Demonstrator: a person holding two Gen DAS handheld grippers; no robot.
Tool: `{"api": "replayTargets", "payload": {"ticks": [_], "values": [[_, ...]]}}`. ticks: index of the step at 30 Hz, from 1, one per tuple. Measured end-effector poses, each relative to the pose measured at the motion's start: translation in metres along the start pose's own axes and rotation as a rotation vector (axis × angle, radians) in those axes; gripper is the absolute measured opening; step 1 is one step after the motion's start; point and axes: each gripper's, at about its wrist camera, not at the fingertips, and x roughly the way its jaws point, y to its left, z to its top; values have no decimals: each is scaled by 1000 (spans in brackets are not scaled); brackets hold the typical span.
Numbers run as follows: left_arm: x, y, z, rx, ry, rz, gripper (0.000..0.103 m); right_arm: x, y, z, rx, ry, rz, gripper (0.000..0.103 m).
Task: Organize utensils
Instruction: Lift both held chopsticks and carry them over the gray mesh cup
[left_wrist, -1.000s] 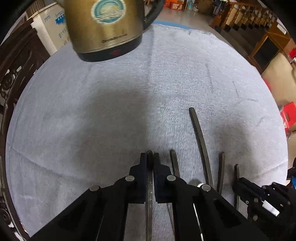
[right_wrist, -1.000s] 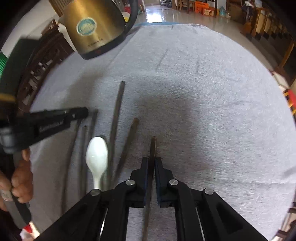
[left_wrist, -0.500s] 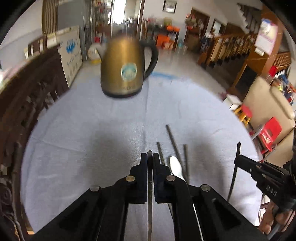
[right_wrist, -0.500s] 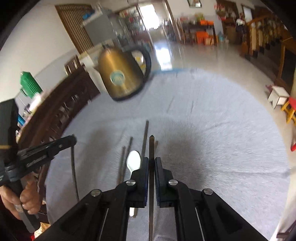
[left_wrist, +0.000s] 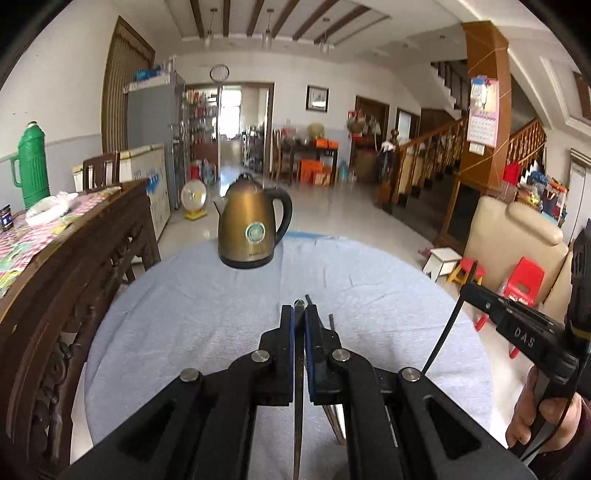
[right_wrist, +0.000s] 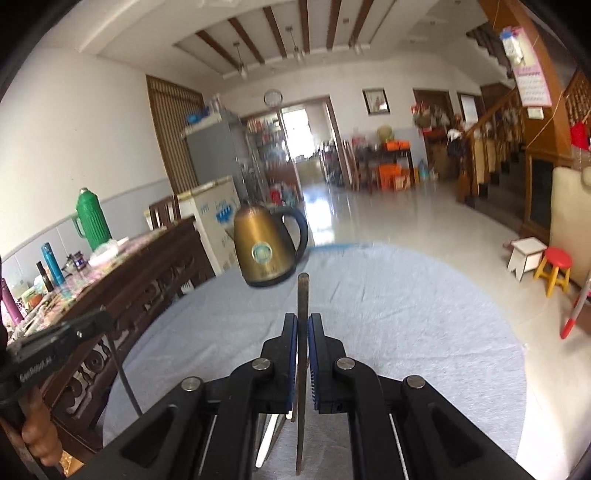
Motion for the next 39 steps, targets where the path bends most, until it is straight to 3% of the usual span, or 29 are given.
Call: {"api": "replayTargets", "payload": {"ticks": [6, 11, 18, 29, 39], "values": [[-61, -4, 13, -10, -106, -30, 5, -59, 16, 19, -27, -122, 8, 7], [-108, -10, 25, -12, -222, -61, 5, -116, 33, 33, -28, -228, 71, 7], [-151, -19, 27, -64, -364, -134, 5, -149, 60, 24, -66, -241, 147, 7], [-85, -11, -26, -183, -241, -101, 5, -117, 87, -31, -144, -125, 113, 7], [-63, -14, -42, -165, -187, -66, 5, -96, 56, -62, -77, -1, 98, 7]]}}
